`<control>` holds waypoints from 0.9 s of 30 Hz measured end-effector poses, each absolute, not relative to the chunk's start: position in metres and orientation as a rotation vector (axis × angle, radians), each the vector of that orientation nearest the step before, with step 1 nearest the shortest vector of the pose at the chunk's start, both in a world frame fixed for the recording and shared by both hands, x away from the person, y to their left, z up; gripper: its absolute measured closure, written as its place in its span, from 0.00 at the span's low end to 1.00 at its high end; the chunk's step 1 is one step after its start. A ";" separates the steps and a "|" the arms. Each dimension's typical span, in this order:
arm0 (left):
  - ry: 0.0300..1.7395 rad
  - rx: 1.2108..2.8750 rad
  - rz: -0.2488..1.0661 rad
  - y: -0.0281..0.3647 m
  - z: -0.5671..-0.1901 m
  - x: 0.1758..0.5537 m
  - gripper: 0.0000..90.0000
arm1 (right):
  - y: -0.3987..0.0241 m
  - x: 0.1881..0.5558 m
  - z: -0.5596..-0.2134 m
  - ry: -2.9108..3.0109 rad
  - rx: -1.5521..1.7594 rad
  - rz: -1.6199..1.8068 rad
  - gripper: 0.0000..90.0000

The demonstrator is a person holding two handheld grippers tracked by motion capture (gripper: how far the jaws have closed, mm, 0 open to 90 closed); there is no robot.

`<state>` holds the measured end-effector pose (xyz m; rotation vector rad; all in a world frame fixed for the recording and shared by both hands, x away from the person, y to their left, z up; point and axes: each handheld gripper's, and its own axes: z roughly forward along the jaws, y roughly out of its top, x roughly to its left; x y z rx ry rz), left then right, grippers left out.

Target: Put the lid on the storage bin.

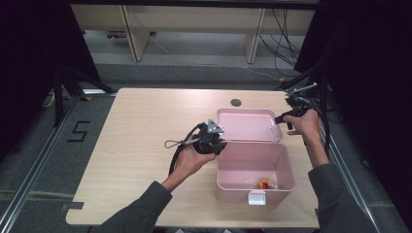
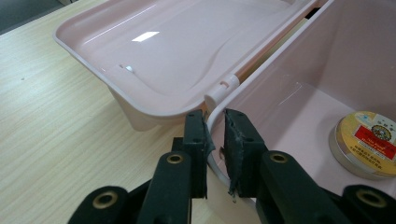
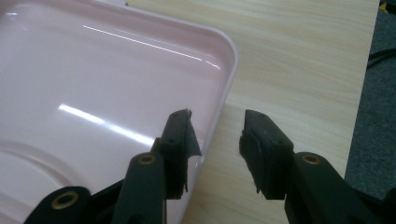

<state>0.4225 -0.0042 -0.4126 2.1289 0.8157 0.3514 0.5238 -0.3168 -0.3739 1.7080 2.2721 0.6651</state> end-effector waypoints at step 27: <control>0.797 2.128 0.364 -0.005 -0.413 0.422 0.87 | -0.294 0.557 -0.388 2.261 1.935 0.399 0.86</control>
